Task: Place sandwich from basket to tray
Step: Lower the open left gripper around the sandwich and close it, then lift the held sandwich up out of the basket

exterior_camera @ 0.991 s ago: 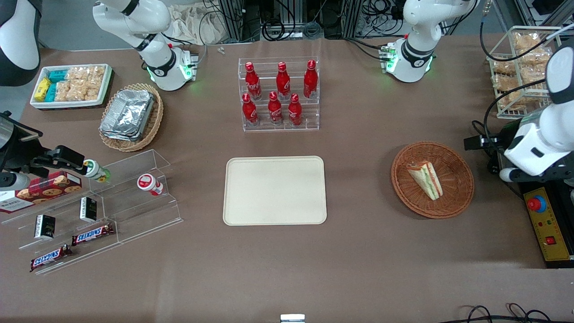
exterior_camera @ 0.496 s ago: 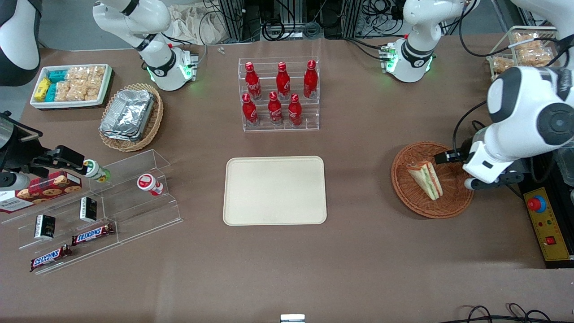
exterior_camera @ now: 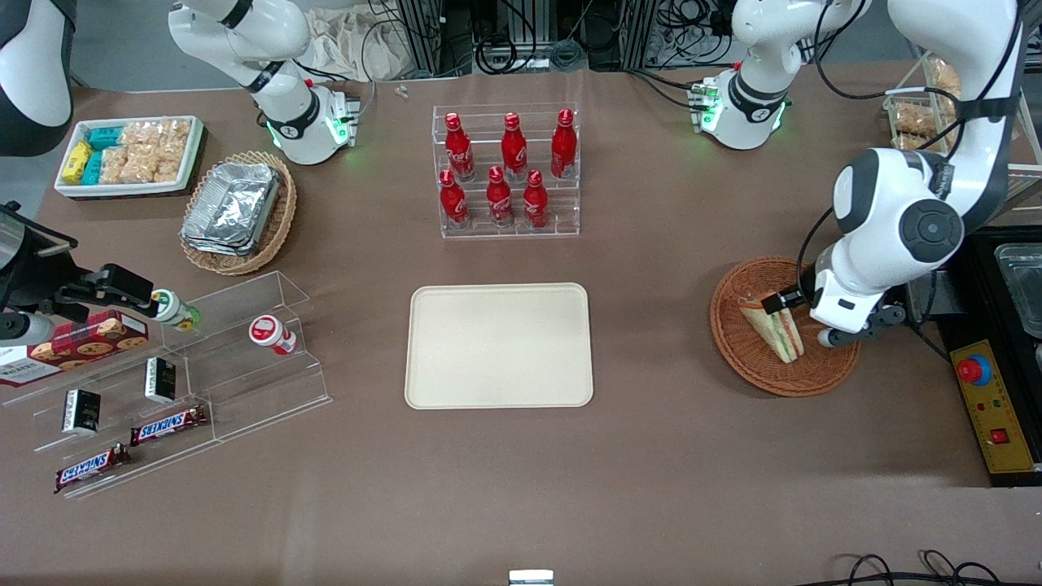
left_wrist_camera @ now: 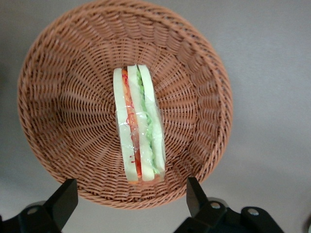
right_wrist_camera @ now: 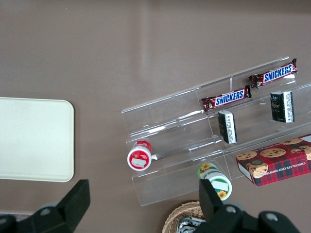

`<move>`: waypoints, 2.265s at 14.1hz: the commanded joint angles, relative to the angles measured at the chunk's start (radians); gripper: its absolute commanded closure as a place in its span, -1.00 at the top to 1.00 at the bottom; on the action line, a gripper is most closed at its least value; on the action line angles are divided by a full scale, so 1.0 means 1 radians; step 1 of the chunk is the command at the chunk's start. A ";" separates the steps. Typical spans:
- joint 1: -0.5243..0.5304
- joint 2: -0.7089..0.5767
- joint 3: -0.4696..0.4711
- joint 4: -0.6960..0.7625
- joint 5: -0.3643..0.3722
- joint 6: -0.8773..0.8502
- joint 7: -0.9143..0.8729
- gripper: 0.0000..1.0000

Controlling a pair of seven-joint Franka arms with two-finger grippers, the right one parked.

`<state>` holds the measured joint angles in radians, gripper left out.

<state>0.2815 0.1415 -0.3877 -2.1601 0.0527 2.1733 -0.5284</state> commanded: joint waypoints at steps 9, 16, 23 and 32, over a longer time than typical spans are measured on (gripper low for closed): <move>0.010 0.072 0.006 -0.072 -0.011 0.154 -0.085 0.80; 0.004 0.084 0.006 -0.069 0.007 0.158 -0.147 -0.55; -0.019 0.035 -0.022 0.109 0.022 -0.143 -0.154 -0.91; -0.041 0.063 -0.137 0.566 0.007 -0.618 0.040 -0.91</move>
<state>0.2505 0.1742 -0.4953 -1.6504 0.0561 1.5999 -0.5650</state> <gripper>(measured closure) 0.890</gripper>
